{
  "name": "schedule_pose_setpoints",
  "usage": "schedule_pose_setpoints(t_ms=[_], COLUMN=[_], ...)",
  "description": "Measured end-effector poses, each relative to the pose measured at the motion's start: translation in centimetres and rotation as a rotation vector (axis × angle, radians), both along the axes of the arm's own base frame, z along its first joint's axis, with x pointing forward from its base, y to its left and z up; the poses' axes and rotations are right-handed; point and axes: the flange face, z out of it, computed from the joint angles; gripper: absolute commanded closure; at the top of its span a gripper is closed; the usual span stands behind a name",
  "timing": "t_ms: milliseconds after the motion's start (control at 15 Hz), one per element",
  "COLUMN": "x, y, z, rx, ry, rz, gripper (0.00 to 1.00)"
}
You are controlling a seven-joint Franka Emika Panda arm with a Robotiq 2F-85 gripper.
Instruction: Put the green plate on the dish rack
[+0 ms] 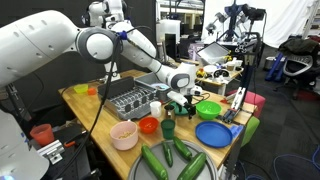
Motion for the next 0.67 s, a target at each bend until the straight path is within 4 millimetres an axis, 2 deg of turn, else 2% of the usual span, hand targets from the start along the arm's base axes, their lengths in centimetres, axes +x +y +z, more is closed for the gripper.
schedule_pose_setpoints(t_ms=[67,133,333,667], x=[-0.1,-0.2,-0.09,0.45], y=[-0.01,0.0,0.06,0.38], z=[-0.27,-0.53,-0.53,0.33], rx=[0.0,0.0,0.001,0.002], ry=[0.007,0.016,0.024,0.024], rz=[0.0,0.0,0.002,0.007], gripper=[0.02,0.21,0.35,0.72])
